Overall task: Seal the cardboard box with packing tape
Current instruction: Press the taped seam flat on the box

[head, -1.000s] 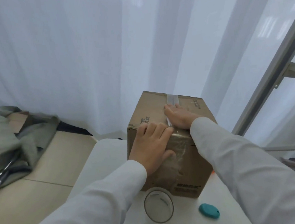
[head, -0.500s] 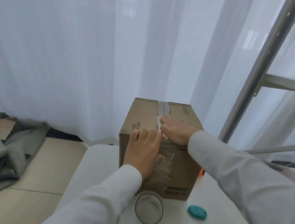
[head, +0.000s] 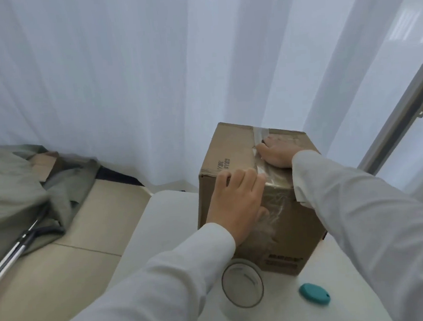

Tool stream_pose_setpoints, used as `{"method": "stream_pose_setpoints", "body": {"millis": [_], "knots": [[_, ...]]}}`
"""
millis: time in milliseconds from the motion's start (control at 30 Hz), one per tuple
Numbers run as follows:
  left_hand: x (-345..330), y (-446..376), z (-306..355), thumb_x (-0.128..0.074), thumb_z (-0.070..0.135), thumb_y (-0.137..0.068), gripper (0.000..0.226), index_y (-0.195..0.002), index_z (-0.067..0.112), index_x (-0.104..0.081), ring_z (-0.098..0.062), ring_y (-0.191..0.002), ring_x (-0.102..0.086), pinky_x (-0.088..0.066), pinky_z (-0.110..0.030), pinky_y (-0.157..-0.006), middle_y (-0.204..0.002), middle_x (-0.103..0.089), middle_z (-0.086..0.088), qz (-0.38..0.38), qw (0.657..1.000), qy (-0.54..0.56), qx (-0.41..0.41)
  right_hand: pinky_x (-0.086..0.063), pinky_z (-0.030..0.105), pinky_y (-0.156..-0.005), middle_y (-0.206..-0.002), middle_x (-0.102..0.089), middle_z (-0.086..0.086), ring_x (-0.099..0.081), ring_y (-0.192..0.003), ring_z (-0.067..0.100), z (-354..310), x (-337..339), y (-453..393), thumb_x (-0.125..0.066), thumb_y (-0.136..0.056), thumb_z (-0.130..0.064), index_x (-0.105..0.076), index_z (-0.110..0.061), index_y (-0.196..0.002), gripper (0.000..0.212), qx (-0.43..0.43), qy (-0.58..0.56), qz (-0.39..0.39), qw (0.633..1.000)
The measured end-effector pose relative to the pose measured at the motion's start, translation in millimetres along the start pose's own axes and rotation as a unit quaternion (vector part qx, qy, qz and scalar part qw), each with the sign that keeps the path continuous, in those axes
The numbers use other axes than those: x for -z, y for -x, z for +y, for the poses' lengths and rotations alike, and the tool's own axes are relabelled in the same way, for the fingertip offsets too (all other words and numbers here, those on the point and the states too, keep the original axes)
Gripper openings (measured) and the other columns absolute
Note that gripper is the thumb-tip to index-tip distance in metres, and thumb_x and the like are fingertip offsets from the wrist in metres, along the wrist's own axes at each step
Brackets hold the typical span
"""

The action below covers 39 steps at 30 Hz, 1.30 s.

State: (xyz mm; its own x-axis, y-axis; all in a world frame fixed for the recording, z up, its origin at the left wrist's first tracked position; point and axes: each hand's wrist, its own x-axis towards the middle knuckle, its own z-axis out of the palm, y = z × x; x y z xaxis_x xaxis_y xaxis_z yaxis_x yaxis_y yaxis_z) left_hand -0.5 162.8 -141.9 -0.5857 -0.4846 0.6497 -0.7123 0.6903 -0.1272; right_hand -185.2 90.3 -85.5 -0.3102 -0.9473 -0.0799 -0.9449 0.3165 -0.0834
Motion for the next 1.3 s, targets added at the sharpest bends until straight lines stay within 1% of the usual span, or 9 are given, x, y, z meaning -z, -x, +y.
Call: {"method": "stream_pose_setpoints", "body": {"millis": [133,233,400,500,633,833,1033,1167,1300], "knots": [[6,-1,1,-0.073,0.057,-0.058,0.062,-0.105,0.018,-0.061,-0.021,-0.085,-0.056,-0.036,-0.034,-0.079,-0.095,-0.062,0.0,-0.034,0.999,-0.011,0.003,-0.02,0.047,-0.109,-0.153,-0.027,0.003,-0.024,-0.139,0.024,4,1,17,-0.017,-0.086,-0.052,-0.033,-0.016,-0.14,0.067,0.035,0.021,0.004,0.999],[9,-2,3,-0.059,0.051,-0.079,0.062,-0.128,0.016,-0.044,-0.025,-0.108,-0.046,-0.033,-0.037,-0.093,-0.121,-0.05,-0.004,-0.064,0.998,0.009,-0.005,-0.023,0.046,-0.106,-0.148,-0.034,0.007,-0.033,-0.132,0.024,2,1,44,-0.021,-0.091,-0.044,-0.038,-0.012,-0.134,0.057,0.07,0.014,-0.003,0.997],[11,-3,5,-0.043,0.049,-0.09,0.058,-0.134,0.016,-0.026,-0.026,-0.119,-0.034,-0.026,-0.037,-0.099,-0.133,-0.037,-0.005,-0.072,0.997,-0.013,-0.009,-0.042,0.039,-0.087,-0.101,-0.059,0.003,-0.055,-0.09,0.023,-7,-11,108,-0.016,-0.093,-0.052,-0.053,-0.017,-0.093,0.051,0.089,-0.029,0.122,0.988],[8,-2,4,-0.04,0.048,-0.092,0.055,-0.135,0.017,-0.024,-0.025,-0.122,-0.032,-0.025,-0.037,-0.101,-0.135,-0.034,-0.004,-0.082,0.996,-0.015,-0.015,-0.043,0.035,-0.091,-0.114,-0.063,0.001,-0.058,-0.102,0.023,-1,-42,142,-0.03,-0.091,-0.055,-0.055,-0.023,-0.112,0.046,0.087,0.021,0.286,0.954],[10,-3,0,-0.039,0.047,-0.093,0.055,-0.138,0.02,-0.023,-0.024,-0.123,-0.031,-0.023,-0.036,-0.101,-0.136,-0.034,-0.001,-0.081,0.997,0.007,-0.019,-0.037,0.033,-0.095,-0.119,-0.057,0.001,-0.055,-0.103,0.023,26,-66,149,-0.044,-0.083,-0.056,-0.041,-0.022,-0.124,0.053,0.149,0.09,0.351,0.92],[0,7,-15,-0.065,0.057,-0.069,0.081,-0.129,0.012,-0.035,-0.026,-0.108,-0.042,-0.025,-0.038,-0.092,-0.123,-0.052,-0.009,-0.031,0.997,-0.002,-0.07,-0.016,0.041,-0.105,-0.13,-0.03,0.003,-0.033,-0.12,0.025,33,-91,144,-0.061,-0.063,-0.065,-0.027,-0.016,-0.133,0.092,0.17,0.096,0.386,0.902],[-23,19,-12,-0.074,0.066,-0.045,0.126,-0.139,0.004,-0.017,-0.032,-0.124,-0.029,-0.015,-0.046,-0.108,-0.133,-0.028,-0.011,-0.018,0.996,-0.051,-0.071,0.002,0.043,-0.11,-0.136,-0.023,0.007,-0.024,-0.128,0.031,29,-96,141,-0.068,-0.053,-0.063,-0.01,-0.016,-0.138,0.112,0.149,0.111,0.404,0.896],[-28,21,-8,-0.077,0.056,-0.047,0.127,-0.138,0.005,-0.005,-0.034,-0.125,-0.026,-0.01,-0.048,-0.109,-0.135,-0.025,-0.012,-0.007,0.996,-0.061,-0.058,0.007,0.045,-0.11,-0.14,-0.022,0.009,-0.02,-0.131,0.033,28,-102,141,-0.072,-0.05,-0.063,-0.003,-0.013,-0.138,0.122,0.136,0.131,0.399,0.897],[-29,21,-3,-0.079,0.05,-0.05,0.116,-0.136,0.0,-0.021,-0.035,-0.123,-0.027,-0.015,-0.052,-0.106,-0.132,-0.026,-0.014,0.018,0.997,-0.052,-0.052,0.005,0.045,-0.11,-0.136,-0.024,0.009,-0.023,-0.127,0.033,27,-103,141,-0.074,-0.052,-0.059,-0.004,-0.013,-0.137,0.119,0.142,0.121,0.412,0.892]]}}
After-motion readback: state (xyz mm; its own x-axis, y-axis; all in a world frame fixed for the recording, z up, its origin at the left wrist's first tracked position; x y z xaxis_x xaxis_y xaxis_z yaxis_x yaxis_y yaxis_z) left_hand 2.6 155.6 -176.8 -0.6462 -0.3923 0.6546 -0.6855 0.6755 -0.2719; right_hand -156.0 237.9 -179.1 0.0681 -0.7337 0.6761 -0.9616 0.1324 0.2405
